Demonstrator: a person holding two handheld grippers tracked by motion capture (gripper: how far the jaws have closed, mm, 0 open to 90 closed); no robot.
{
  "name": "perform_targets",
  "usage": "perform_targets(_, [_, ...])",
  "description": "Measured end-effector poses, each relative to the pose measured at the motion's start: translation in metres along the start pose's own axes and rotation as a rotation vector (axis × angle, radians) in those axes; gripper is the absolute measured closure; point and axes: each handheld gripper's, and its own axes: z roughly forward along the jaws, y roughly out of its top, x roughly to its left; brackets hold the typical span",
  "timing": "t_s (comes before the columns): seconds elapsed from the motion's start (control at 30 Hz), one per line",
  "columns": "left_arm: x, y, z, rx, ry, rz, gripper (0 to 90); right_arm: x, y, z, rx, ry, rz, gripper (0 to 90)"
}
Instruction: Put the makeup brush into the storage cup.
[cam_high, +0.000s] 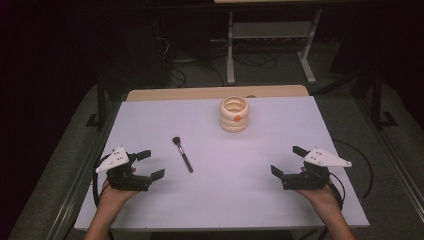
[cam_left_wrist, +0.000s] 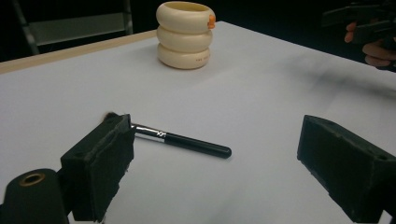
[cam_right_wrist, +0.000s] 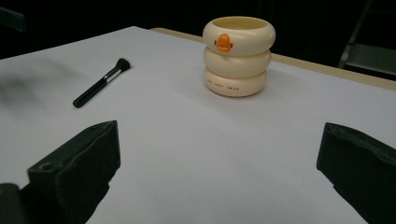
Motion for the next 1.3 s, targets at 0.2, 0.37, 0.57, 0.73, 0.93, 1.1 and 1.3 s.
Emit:
perform_targets(0.2, [0.001,0.002,0.004,-0.006,0.003,-0.008,10.3,-0.001,0.000,0.000,-0.004,0.001,-0.005,0.0])
perform_targets(0.37, [0.002,0.005,0.008,-0.004,0.002,-0.001,10.3,0.000,0.001,0.002,-0.010,0.004,-0.009,0.0])
perform_targets(0.57, [0.003,0.008,0.012,-0.008,0.007,-0.002,10.3,0.000,0.000,0.002,-0.005,0.006,-0.008,0.0])
perform_targets(0.73, [0.004,0.012,0.015,-0.018,0.004,0.006,10.3,0.001,0.001,0.000,-0.015,0.009,0.004,0.0])
perform_targets(0.93, [0.007,0.014,0.018,-0.026,0.002,0.000,10.4,0.001,0.001,0.001,-0.013,0.012,0.003,0.0])
perform_targets(1.1, [0.008,0.019,0.023,-0.042,-0.004,-0.002,10.4,0.001,0.001,0.000,-0.022,0.008,0.011,0.0])
perform_targets(1.3, [0.008,0.025,0.031,-0.043,-0.009,0.018,10.4,0.001,0.001,0.001,-0.019,0.010,0.007,0.0])
